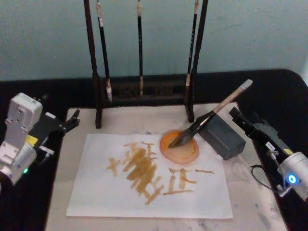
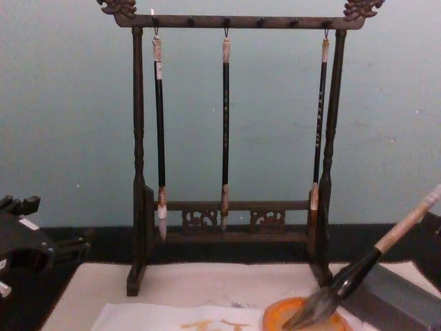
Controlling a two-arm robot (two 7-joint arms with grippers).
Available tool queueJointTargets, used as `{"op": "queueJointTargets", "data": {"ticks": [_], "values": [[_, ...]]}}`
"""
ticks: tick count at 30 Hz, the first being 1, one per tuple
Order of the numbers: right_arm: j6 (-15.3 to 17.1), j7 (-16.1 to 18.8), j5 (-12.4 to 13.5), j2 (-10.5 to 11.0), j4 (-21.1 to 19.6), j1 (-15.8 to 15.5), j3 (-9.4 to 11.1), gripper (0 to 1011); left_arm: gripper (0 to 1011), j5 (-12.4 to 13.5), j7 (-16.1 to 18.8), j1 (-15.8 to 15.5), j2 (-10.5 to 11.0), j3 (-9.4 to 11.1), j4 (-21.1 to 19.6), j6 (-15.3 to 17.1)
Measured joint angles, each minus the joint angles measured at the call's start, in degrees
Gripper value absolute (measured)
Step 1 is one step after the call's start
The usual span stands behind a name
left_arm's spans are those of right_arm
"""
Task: Pick up the brush from the inkstone, write on the paper, then place the brush back to its original position.
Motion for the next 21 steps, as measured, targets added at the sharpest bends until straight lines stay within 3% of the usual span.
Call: {"op": "queueJointTargets", "data": {"ticks": [2, 3, 5, 8, 12, 15, 21], "values": [[-1.2, -2.0, -2.8, 0.3, -1.4, -0.6, -0.2, 1000, 1010, 0.0, 0.0, 0.0, 0.0, 0.0, 0.0, 0.0], [-2.2, -4.0, -5.7, 0.6, -2.5, -1.0, -0.5, 1000, 1010, 0.0, 0.0, 0.0, 0.0, 0.0, 0.0, 0.0], [-3.0, -6.4, -9.0, 0.8, -3.6, -1.3, -1.0, 1000, 1010, 0.0, 0.0, 0.0, 0.0, 0.0, 0.0, 0.0], [-4.2, -12.6, -17.8, 0.9, -5.6, -1.3, -2.6, 1000, 1010, 0.0, 0.0, 0.0, 0.0, 0.0, 0.0, 0.0], [-4.7, -17.1, -24.6, 0.5, -6.3, -0.7, -4.0, 1000, 1010, 0.0, 0.0, 0.0, 0.0, 0.0, 0.0, 0.0], [-4.8, -21.8, -31.8, -0.5, -6.3, 0.3, -5.3, 1000, 1010, 0.0, 0.0, 0.0, 0.0, 0.0, 0.0, 0.0], [-4.0, -26.6, -38.8, -2.6, -4.4, 1.6, -6.5, 1000, 1010, 0.0, 0.0, 0.0, 0.0, 0.0, 0.0, 0.0]]}}
